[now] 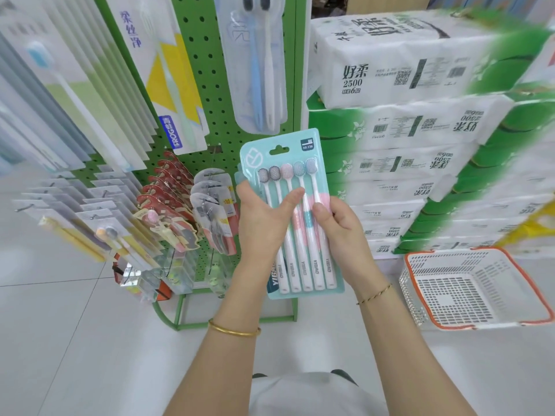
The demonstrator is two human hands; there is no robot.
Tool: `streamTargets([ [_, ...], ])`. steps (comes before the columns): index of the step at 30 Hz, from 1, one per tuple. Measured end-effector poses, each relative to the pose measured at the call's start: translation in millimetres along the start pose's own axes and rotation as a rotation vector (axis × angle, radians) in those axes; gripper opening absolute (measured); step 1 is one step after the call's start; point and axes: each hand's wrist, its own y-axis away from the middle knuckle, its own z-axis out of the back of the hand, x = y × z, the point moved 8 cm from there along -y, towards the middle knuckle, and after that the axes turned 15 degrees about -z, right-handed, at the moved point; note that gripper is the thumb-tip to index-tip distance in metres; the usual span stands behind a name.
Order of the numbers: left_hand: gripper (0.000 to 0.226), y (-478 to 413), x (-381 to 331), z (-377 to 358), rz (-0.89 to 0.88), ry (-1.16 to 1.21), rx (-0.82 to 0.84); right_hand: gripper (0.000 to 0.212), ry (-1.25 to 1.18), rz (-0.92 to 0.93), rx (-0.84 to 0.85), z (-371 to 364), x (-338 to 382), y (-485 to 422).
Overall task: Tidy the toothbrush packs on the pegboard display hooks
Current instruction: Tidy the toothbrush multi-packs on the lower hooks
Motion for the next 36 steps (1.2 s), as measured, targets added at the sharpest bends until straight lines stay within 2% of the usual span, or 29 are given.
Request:
streamTargets([
  [3,0.049,-6.4,-1.5,-5.0,-0.087,0.030,0.111,0.013,-0.087,-0.076,-0.046,8.3,-7.1,-3.9],
  [7,0.046,-1.9,-2.5,-17.8,-0.155,0.036,0.310,0.015,-0.164,-0.126,-0.114,18.8,-9.6,-7.4],
  [10,0.055,11.3,0.3,-31.2,-0.173,0.021,0.465,0.016,-0.282,-0.147,-0.167,29.0,-12.1,-8.7],
  [12,0.076,22.1,7.0,-39.8,-0.143,-0.036,0.567,0.018,-0.343,-0.168,-0.236,38.5,-16.7,-9.0],
  [14,0.091,30.6,7.6,-46.5,-0.201,-0.169,0.672,0.018,-0.380,-0.191,-0.306,48.1,-23.2,-9.0],
  [17,0.084,40.0,-5.5,-57.2,-0.421,-0.318,0.820,0.016,-0.430,-0.247,-0.426,63.0,-35.1,-8.7],
  [19,0.081,47.5,-9.3,-65.4,-0.485,-0.344,0.924,0.017,-0.483,-0.291,-0.478,70.6,-43.9,-8.6],
  [22,0.089,58.4,-4.9,-75.9,-0.547,-0.491,1.025,0.015,-0.540,-0.344,-0.508,76.4,-51.6,-7.4],
  [25,0.074,56.7,-7.8,-77.2,-0.645,-0.583,0.966,0.018,-0.560,-0.400,-0.488,75.9,-55.9,-8.7],
  [28,0.070,50.9,-16.2,-70.1,-0.651,-0.508,0.856,0.024,-0.518,-0.447,-0.424,71.2,-55.1,-8.4],
  [30,0.062,43.1,-16.9,-60.4,-0.514,-0.381,0.730,0.042,-0.463,-0.487,-0.388,67.4,-55.6,-6.0],
  [32,0.042,35.9,-13.5,-49.1,-0.304,-0.184,0.571,0.056,-0.367,-0.518,-0.393,65.3,-58.7,-3.4],
  [36,0.027,33.5,9.2,-35.1,0.111,0.284,0.321,0.041,-0.238,-0.537,-0.459,64.5,-66.2,-2.7],
])
